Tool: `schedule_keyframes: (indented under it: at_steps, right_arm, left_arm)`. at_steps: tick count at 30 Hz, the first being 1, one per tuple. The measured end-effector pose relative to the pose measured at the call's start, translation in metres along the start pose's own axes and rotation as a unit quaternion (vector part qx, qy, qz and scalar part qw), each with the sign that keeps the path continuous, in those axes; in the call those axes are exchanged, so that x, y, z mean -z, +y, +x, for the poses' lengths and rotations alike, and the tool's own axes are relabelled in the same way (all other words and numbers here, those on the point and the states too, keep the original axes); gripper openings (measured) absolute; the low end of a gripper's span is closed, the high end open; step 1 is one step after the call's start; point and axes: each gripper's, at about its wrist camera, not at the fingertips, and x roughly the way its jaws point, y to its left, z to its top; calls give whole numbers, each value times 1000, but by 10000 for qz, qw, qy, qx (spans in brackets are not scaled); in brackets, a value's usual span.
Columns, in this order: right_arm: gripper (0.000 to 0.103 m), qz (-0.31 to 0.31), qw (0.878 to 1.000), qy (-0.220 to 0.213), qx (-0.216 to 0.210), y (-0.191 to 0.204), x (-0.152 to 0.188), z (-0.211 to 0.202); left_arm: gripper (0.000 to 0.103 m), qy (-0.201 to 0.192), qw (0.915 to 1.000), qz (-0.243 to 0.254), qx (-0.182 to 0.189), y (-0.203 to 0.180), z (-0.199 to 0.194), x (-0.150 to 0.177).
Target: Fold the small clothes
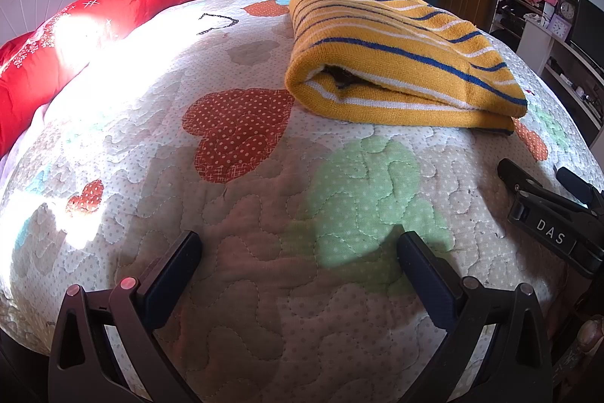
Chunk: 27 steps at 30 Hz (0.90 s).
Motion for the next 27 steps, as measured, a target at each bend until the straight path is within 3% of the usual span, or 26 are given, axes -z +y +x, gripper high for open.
schedule_keyframes:
  at_steps: [27]
  right_arm:
    - [103, -6, 10000, -11, -2, 0, 0, 0]
  left_arm:
    - [103, 31, 10000, -36, -30, 2, 0, -1]
